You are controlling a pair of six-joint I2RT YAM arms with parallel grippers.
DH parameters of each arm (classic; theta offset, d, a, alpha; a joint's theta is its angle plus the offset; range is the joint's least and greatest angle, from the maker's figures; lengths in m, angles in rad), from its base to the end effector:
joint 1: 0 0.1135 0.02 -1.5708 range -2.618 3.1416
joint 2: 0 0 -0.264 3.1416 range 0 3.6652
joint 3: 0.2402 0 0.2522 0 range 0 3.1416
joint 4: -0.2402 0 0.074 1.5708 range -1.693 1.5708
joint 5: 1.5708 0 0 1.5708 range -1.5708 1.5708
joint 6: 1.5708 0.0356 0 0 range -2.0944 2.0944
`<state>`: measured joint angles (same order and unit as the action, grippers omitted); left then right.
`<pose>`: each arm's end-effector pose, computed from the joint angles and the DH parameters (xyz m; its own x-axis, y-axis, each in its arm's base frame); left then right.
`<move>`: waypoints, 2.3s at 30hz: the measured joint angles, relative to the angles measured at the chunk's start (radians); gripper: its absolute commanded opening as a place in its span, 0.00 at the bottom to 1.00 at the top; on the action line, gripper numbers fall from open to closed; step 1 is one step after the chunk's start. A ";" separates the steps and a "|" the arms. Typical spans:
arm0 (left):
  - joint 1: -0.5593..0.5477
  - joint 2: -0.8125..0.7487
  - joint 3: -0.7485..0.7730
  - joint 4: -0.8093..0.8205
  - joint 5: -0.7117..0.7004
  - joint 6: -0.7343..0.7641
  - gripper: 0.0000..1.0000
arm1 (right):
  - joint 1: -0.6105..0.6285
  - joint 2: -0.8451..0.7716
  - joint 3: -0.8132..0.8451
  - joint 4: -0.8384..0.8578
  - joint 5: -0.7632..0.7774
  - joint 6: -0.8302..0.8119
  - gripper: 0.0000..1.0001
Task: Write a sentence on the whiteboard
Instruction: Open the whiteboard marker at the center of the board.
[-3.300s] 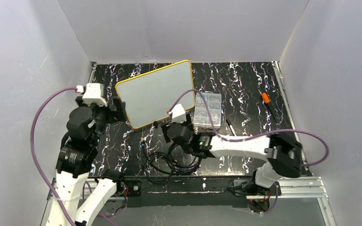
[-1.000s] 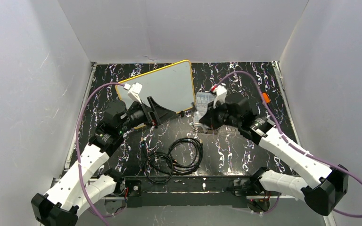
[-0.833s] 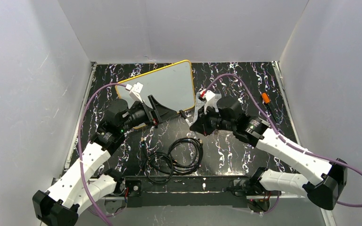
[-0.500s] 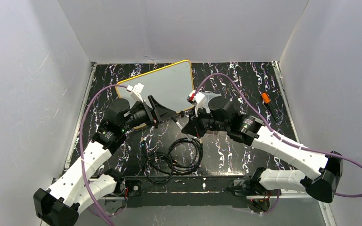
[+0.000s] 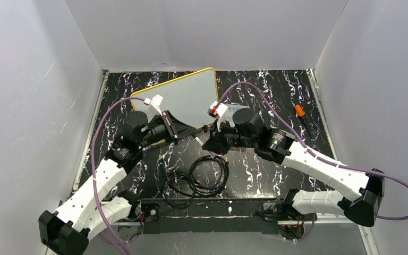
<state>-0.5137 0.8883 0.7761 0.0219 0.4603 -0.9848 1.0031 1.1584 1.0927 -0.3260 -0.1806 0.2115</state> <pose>0.1743 -0.1165 0.3410 -0.7313 -0.4445 -0.5174 0.3911 0.3482 -0.8519 0.1362 0.2255 0.3575 -0.3936 -0.2330 -0.8893 -0.8551 0.4479 0.2611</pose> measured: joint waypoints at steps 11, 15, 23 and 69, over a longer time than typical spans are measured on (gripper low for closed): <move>0.000 -0.129 -0.050 0.025 -0.084 -0.112 0.00 | 0.001 -0.225 -0.296 0.425 0.087 0.184 0.90; 0.001 -0.178 -0.050 0.048 -0.109 -0.148 0.00 | 0.001 -0.235 -0.394 0.629 0.103 0.288 0.79; 0.001 -0.209 -0.082 0.090 -0.139 -0.208 0.00 | 0.001 -0.114 -0.408 0.891 0.015 0.444 0.68; 0.001 -0.473 -0.306 0.267 -0.455 -0.351 0.00 | 0.041 0.107 -0.477 1.421 0.166 0.671 0.45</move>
<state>-0.5125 0.4156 0.4702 0.2890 0.0055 -1.3361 1.0443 1.2652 0.6159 1.0954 -0.0143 0.8829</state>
